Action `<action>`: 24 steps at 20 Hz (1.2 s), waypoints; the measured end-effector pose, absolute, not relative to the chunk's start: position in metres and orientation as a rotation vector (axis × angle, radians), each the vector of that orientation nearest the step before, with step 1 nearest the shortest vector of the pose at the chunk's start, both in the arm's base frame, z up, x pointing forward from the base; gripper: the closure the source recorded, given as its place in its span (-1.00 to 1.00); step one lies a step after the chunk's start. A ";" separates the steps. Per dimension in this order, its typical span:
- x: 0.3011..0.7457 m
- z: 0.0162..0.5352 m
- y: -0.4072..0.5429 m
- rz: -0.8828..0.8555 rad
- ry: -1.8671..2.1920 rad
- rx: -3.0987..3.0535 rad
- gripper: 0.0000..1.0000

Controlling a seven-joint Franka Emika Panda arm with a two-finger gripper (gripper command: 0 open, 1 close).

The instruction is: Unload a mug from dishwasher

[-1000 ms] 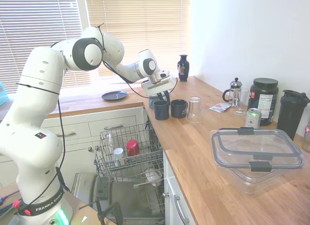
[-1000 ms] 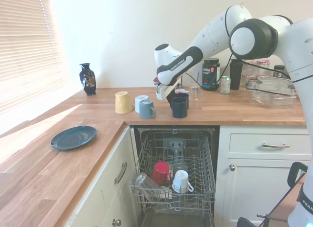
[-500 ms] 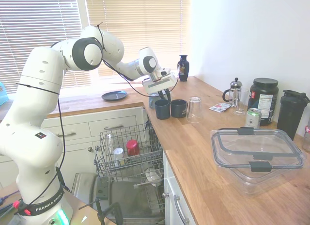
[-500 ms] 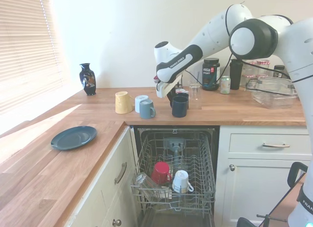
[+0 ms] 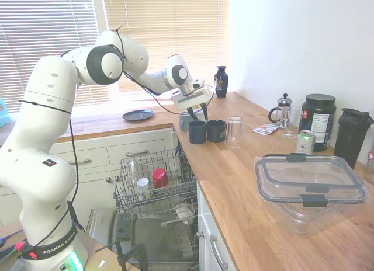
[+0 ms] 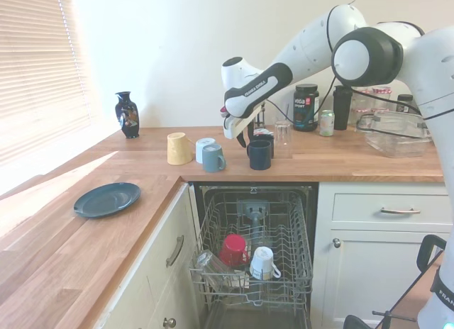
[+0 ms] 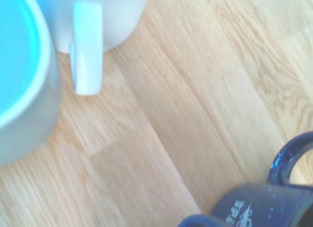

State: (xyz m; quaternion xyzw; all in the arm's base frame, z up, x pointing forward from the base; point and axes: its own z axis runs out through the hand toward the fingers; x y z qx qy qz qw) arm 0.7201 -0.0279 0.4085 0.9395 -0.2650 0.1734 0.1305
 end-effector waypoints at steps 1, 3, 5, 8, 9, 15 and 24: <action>0.720 0.414 -0.028 0.517 -0.774 2.730 -1.00; 0.720 0.431 -0.027 0.551 -0.785 2.735 -1.00; 0.716 0.451 -0.025 0.589 -0.798 2.743 -1.00; 0.704 0.481 -0.015 0.631 -0.822 2.780 -1.00; 0.697 0.489 -0.009 0.646 -0.822 2.797 -1.00; 0.632 0.523 0.034 0.722 -0.862 2.873 -1.00; 0.513 0.474 0.109 0.650 -0.933 2.933 -1.00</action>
